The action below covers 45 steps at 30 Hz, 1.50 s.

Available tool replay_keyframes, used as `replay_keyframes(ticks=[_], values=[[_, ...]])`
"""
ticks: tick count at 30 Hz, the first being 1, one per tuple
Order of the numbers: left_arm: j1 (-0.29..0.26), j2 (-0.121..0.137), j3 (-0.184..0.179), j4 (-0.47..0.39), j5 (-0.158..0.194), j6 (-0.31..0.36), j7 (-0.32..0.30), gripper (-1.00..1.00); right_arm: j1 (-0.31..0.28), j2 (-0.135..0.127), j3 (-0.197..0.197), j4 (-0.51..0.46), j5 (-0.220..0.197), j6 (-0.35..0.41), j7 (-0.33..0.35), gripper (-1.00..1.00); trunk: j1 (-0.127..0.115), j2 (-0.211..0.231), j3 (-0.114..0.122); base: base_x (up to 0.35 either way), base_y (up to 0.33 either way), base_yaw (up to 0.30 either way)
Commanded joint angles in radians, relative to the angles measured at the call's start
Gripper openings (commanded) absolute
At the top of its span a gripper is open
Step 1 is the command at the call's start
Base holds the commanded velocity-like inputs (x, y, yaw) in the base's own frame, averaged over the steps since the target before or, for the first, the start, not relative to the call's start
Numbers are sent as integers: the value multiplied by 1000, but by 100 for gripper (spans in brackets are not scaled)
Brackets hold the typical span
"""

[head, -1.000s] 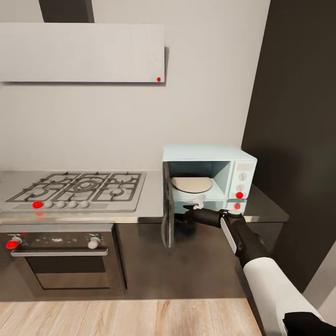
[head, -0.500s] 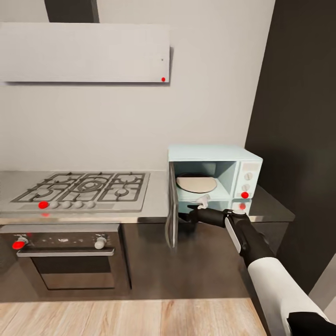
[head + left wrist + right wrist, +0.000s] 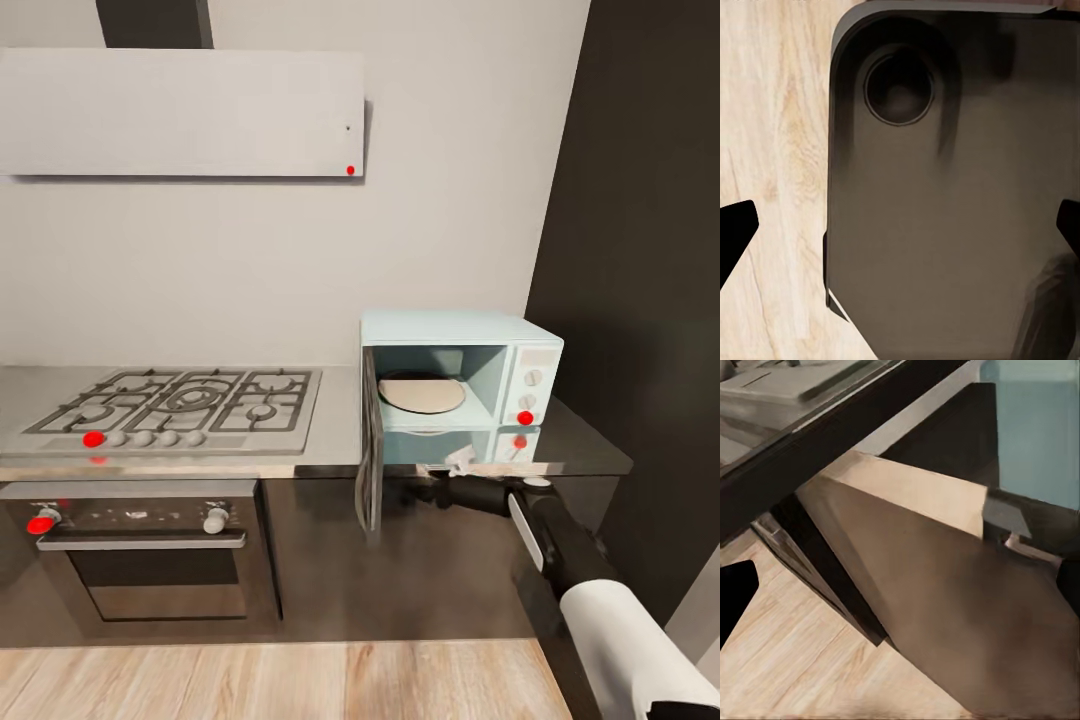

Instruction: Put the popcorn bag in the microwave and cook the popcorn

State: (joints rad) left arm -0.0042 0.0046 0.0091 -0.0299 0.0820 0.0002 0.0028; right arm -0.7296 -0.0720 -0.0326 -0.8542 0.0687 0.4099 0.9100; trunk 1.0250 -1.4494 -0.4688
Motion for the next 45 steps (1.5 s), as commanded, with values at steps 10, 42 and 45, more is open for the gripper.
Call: replay_keyframes(ticks=[10, 42, 45], values=[[0, 0, 0, -1, 9, -9, 0, 100, 56, -56, -60, 15, 2, 61, 41, 100, 0, -1, -1, -210, 0, 0], [0, 1, 5, -1, 19, -9, 3, 100, 387, -34, -73, 888, 109, -413, -799, 100, 0, -1, -1, -117, 0, 26], [0, 2, 5, -1, 19, -9, 3, 100, 401, -31, -73, 888, 109, -426, -802, 100, 0, -1, -1, 0, 0, 270]])
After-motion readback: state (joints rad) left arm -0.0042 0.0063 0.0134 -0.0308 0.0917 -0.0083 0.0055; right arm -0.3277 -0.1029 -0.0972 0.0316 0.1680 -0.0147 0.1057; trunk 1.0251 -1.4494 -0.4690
